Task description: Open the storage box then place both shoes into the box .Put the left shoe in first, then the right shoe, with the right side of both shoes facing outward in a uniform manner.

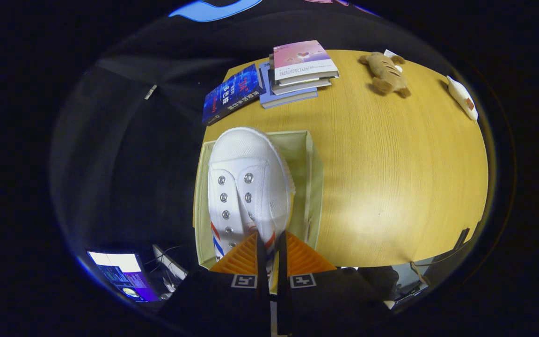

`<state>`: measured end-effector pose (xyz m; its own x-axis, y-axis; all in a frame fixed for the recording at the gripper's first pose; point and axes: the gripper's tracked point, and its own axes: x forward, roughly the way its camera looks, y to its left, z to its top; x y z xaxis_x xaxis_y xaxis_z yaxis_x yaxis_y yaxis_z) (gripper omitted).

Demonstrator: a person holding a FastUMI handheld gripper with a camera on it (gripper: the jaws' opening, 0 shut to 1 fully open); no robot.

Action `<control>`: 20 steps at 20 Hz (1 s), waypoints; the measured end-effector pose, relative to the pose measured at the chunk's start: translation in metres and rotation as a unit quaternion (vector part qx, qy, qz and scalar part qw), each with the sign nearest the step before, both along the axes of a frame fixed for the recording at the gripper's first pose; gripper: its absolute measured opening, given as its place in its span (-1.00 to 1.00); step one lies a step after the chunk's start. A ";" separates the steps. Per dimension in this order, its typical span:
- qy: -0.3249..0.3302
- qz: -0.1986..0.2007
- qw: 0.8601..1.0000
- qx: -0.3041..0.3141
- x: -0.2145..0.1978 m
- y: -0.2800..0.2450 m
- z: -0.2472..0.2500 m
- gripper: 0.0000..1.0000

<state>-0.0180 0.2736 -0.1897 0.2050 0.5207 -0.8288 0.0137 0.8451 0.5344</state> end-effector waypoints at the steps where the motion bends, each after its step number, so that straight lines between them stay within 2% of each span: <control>1: 0.000 -0.001 1.000 -0.007 0.001 -0.003 -0.003 -0.79; 3: 0.001 -0.005 1.000 -0.002 0.003 -0.004 -0.002 -0.76; 4: 0.000 -0.013 1.000 0.026 0.006 0.002 0.007 -0.50; 6: -0.005 -0.030 0.998 0.051 0.014 0.003 0.015 0.25; 8: -0.013 -0.032 0.998 0.048 0.022 -0.007 0.012 1.00; 15: -0.034 -0.042 0.996 0.067 0.009 -0.023 0.026 0.98; 20: -0.121 -0.088 0.988 0.039 0.022 -0.070 0.041 0.98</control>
<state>0.0044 0.2037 -0.1486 0.4847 0.5206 -0.7029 0.0205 0.7966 0.6042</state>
